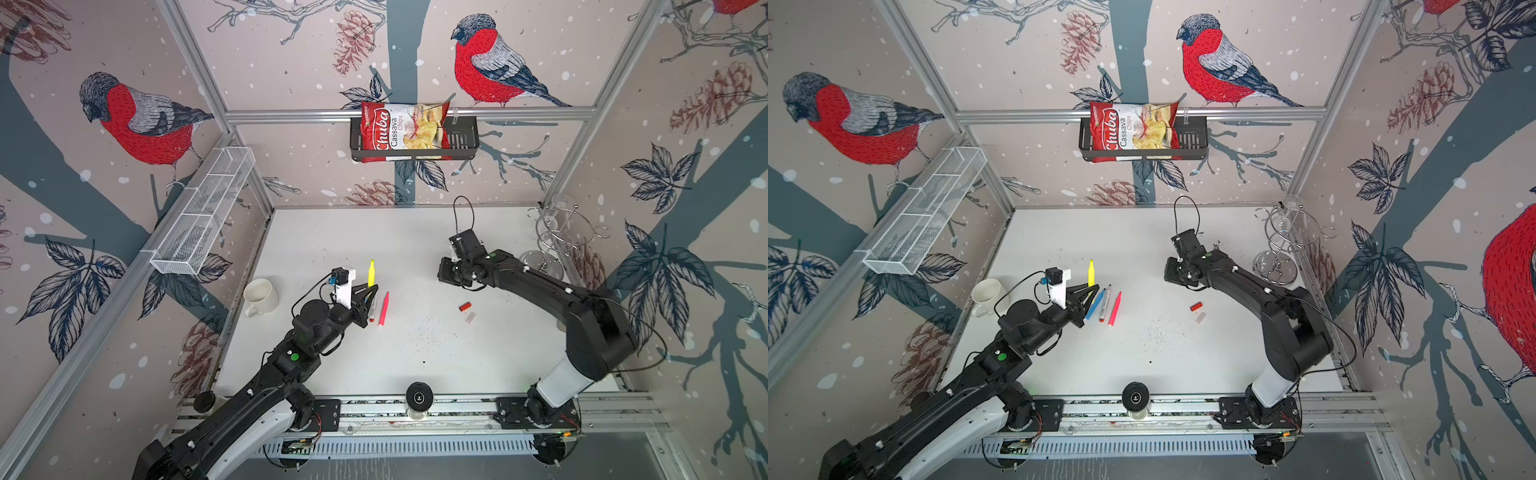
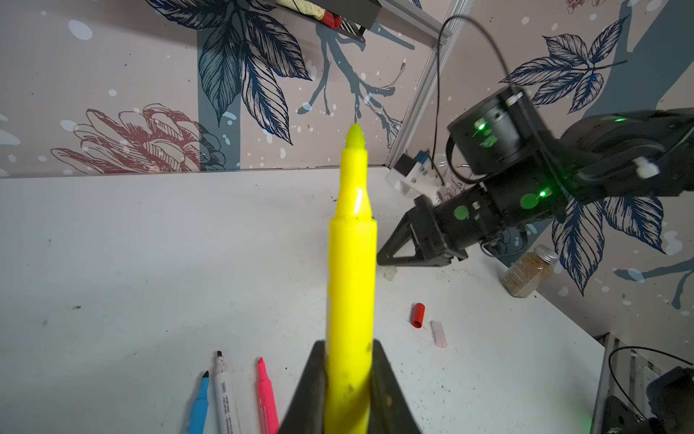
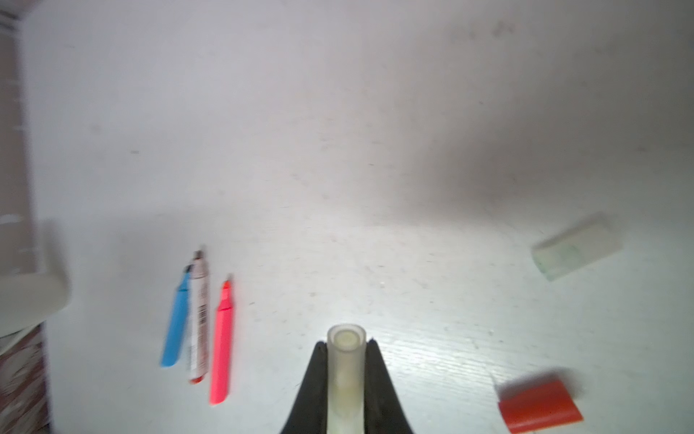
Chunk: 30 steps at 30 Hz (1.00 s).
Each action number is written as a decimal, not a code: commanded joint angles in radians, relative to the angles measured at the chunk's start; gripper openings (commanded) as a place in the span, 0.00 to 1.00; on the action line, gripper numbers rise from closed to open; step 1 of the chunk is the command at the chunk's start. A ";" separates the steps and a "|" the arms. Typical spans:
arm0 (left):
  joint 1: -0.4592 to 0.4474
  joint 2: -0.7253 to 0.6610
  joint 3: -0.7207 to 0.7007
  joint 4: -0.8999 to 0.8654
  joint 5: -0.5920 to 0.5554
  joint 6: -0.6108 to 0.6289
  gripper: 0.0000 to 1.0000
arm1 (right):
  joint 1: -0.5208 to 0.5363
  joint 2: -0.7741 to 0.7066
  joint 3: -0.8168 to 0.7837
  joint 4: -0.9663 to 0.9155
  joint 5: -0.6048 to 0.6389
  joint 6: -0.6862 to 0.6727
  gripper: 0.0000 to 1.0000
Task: Insert pens into pen caps
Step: Pick up the pen cap from the center of the table.
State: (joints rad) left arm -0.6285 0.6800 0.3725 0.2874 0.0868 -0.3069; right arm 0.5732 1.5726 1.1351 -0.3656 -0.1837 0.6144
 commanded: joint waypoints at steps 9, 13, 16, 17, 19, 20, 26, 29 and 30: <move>-0.002 0.101 0.008 0.167 0.201 -0.033 0.01 | -0.025 -0.315 -0.146 0.354 -0.288 -0.162 0.01; -0.020 0.152 0.024 0.217 0.260 -0.052 0.01 | -0.030 -0.401 -0.221 0.511 -0.341 -0.139 0.01; -0.061 0.169 0.040 0.231 0.247 -0.038 0.01 | -0.030 -0.433 -0.261 0.621 -0.375 -0.106 0.01; -0.073 0.175 0.046 0.232 0.243 -0.033 0.01 | -0.030 -0.437 -0.266 0.640 -0.379 -0.100 0.01; -0.098 0.192 0.058 0.238 0.236 -0.028 0.01 | -0.030 -0.441 -0.270 0.672 -0.388 -0.084 0.01; -0.107 0.202 0.062 0.242 0.237 -0.028 0.00 | -0.029 -0.442 -0.272 0.691 -0.393 -0.075 0.01; -0.144 0.249 0.082 0.258 0.233 -0.023 0.00 | -0.025 -0.433 -0.276 0.819 -0.432 0.000 0.00; -0.149 0.257 0.091 0.264 0.235 -0.024 0.00 | -0.018 -0.432 -0.276 0.866 -0.423 0.019 0.00; -0.150 0.260 0.095 0.269 0.239 -0.027 0.00 | -0.011 -0.427 -0.279 0.883 -0.421 0.027 0.00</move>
State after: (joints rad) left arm -0.7750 0.9348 0.4534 0.4892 0.3126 -0.3405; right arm 0.5526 1.1404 0.8585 0.4076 -0.5926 0.6075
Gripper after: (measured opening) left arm 0.175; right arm 0.140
